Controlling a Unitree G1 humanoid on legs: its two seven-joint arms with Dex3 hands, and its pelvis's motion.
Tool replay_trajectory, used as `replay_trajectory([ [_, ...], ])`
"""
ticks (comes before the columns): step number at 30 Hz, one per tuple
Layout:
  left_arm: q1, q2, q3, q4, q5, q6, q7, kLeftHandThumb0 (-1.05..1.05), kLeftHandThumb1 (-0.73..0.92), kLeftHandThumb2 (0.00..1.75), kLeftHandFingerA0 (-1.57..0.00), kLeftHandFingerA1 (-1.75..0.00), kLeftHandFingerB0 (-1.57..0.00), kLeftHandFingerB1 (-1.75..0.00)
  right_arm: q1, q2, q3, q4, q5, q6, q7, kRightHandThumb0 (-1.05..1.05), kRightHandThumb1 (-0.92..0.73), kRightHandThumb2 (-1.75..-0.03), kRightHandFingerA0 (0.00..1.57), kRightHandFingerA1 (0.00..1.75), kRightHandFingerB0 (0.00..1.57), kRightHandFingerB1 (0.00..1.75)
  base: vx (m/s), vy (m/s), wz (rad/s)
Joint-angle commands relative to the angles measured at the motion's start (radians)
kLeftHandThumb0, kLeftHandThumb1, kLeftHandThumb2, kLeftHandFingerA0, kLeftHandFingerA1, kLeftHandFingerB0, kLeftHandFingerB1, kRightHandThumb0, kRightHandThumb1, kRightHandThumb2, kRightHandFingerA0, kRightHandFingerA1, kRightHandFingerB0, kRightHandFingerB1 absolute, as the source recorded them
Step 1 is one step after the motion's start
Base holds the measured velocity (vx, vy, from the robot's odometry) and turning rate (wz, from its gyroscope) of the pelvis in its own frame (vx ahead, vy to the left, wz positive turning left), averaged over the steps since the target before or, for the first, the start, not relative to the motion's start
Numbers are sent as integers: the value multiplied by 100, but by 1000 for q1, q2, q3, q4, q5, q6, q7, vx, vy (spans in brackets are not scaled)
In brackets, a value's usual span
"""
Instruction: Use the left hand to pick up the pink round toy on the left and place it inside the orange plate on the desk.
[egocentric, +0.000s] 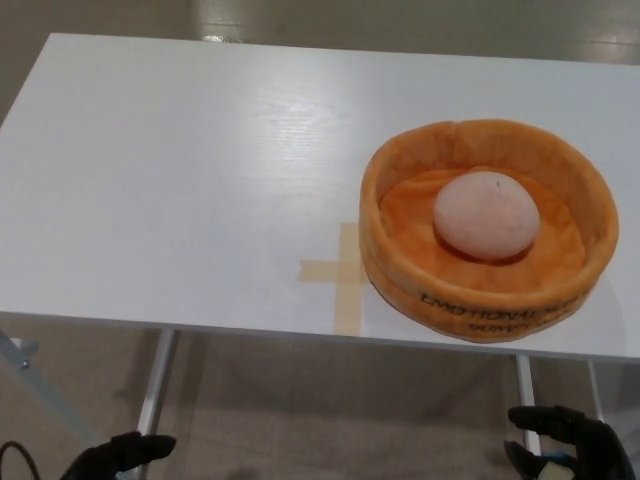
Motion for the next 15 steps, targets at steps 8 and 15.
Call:
replay_trajectory([
  [8,-11,-15,12,50,49,-16,112,-9,40,90,-24,-55,-27,-53,15,-9,-1,7,11,10,10,-32,-59,-57,58,57,63,50,0,0,0],
  [15,-12,-18,13,52,55,-22,119,-13,61,58,-36,-38,-40,-33,17,-9,4,8,5,6,5,-33,-59,-57,59,58,65,51,0,0,0],
])
